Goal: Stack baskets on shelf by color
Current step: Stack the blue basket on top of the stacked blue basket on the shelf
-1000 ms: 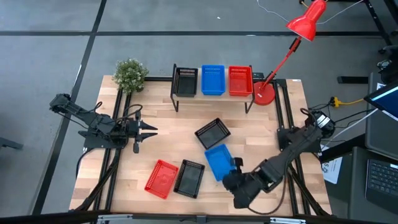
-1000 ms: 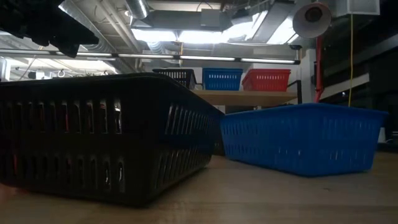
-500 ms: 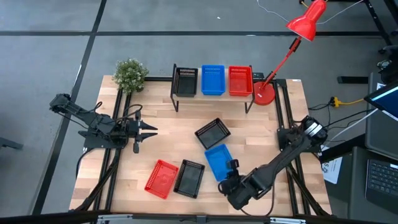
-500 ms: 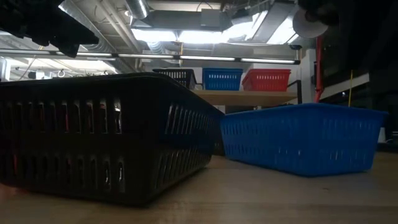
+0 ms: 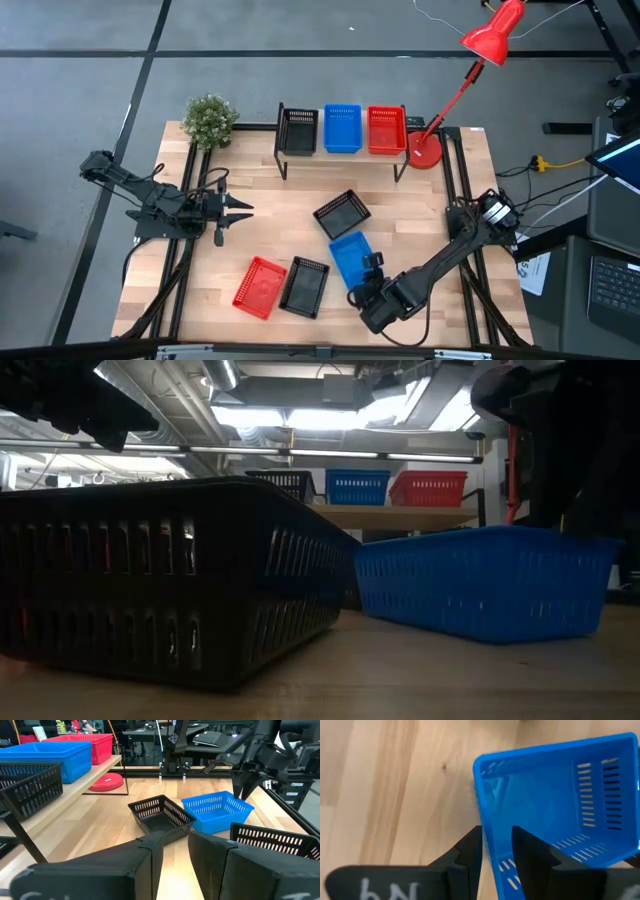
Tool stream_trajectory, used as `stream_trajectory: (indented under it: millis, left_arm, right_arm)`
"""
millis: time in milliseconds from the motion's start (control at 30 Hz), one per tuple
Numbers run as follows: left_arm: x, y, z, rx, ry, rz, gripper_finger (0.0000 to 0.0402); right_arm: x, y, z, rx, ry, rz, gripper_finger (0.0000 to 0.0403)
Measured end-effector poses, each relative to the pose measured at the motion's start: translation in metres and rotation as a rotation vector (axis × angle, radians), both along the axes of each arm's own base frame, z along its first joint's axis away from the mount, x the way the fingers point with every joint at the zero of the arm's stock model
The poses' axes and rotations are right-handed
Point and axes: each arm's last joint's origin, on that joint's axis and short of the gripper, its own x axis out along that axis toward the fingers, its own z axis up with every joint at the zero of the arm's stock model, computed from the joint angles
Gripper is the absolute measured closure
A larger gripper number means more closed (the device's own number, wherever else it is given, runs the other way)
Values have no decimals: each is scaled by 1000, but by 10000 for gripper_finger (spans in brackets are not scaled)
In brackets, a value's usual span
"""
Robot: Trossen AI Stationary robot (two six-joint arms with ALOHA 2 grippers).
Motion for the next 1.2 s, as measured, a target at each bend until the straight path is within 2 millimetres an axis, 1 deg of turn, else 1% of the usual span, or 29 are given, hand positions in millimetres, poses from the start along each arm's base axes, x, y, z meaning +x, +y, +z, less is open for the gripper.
stream_trajectory:
  millis: [133, 300, 600, 700, 767, 800, 833, 900, 967, 1033, 1133, 1200]
  left_arm:
    - [0, 0, 0, -4, 0, 1, 317]
    - [0, 0, 0, -6, 0, 1, 317]
    - [0, 0, 0, -7, -1, 1, 317]
    - [0, 0, 0, -7, 0, 1, 317]
    - [0, 0, 0, -7, 0, 1, 317]
    - [0, 0, 0, -7, 0, 1, 317]
    - [0, 0, 0, -7, 0, 1, 317]
    - [0, 0, 0, -7, 0, 1, 317]
    - [0, 0, 0, -8, 0, 1, 317]
    - [0, 0, 0, -8, 0, 1, 317]
    - [0, 0, 0, -8, 0, 1, 317]
    - [0, 0, 0, -8, 0, 1, 318]
  right_arm:
    - [-5, -4, -11, -20, 33, -2, 298]
    - [-9, -7, -26, 11, 32, -48, 298]
    - [-12, -9, -36, 36, 26, -64, 299]
    - [-9, -6, -36, 87, -7, -123, 319]
    - [-7, -4, -35, 139, -24, -157, 351]
    - [-5, -2, -33, 166, -28, -169, 374]
    - [-3, 0, -31, 194, -37, -181, 387]
    - [1, 5, -22, 242, -64, -205, 396]
    - [6, 13, -9, 279, -85, -209, 399]
    - [10, 20, 10, 293, -111, -200, 400]
    - [13, 25, 42, 210, -171, -182, 401]
    - [13, 23, 66, 91, -235, -173, 401]
